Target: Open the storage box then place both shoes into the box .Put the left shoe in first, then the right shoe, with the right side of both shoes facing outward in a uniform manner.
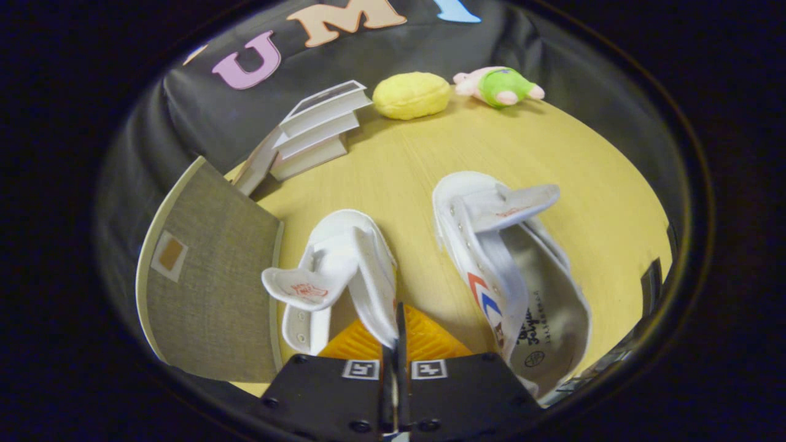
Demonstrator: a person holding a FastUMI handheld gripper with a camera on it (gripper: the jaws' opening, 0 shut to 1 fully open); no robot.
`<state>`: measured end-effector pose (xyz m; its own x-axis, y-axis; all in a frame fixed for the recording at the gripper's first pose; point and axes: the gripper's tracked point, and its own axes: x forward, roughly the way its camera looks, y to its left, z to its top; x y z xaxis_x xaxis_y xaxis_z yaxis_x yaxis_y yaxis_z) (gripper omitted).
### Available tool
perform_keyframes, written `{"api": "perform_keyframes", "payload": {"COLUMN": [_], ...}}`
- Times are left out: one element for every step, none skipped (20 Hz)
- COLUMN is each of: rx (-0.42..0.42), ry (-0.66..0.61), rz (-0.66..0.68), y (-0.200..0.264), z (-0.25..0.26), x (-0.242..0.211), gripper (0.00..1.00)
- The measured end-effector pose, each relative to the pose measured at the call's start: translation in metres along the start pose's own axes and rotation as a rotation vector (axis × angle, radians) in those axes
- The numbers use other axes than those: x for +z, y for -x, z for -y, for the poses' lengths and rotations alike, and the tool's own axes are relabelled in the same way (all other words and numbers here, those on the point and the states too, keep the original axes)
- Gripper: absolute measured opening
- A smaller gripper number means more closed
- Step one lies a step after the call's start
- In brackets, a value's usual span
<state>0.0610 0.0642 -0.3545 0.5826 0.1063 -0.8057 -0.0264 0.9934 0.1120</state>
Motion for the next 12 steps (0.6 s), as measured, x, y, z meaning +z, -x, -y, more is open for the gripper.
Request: {"api": "perform_keyframes", "payload": {"rx": [0.010, 0.018, 0.026, 0.030, 0.042, 0.066, 0.096, 0.120, 0.133, 0.140, 0.143, 0.151], "ry": [0.002, -0.007, -0.023, -0.042, -0.077, -0.121, -0.164, -0.205, -0.234, -0.252, -0.264, -0.276], "rz": [0.007, 0.016, 0.023, 0.024, 0.025, 0.027, 0.022, 0.019, 0.018, 0.023, 0.033, 0.046], "y": [0.000, 0.000, 0.003, 0.005, 0.010, 0.013, 0.016, 0.021, 0.027, 0.035, 0.044, 0.054], "z": [-0.003, -0.006, -0.008, -0.008, -0.009, -0.012, -0.017, -0.020, -0.021, -0.022, -0.023, -0.025], "x": [0.000, 0.000, 0.001, 0.001, 0.000, 0.000, 0.000, 0.000, 0.001, 0.003, 0.006, 0.010], "gripper": [0.07, 0.05, 0.05, 0.05, 0.05, 0.05, 0.06, 0.05, 0.05, 0.05, 0.05, 0.05]}}
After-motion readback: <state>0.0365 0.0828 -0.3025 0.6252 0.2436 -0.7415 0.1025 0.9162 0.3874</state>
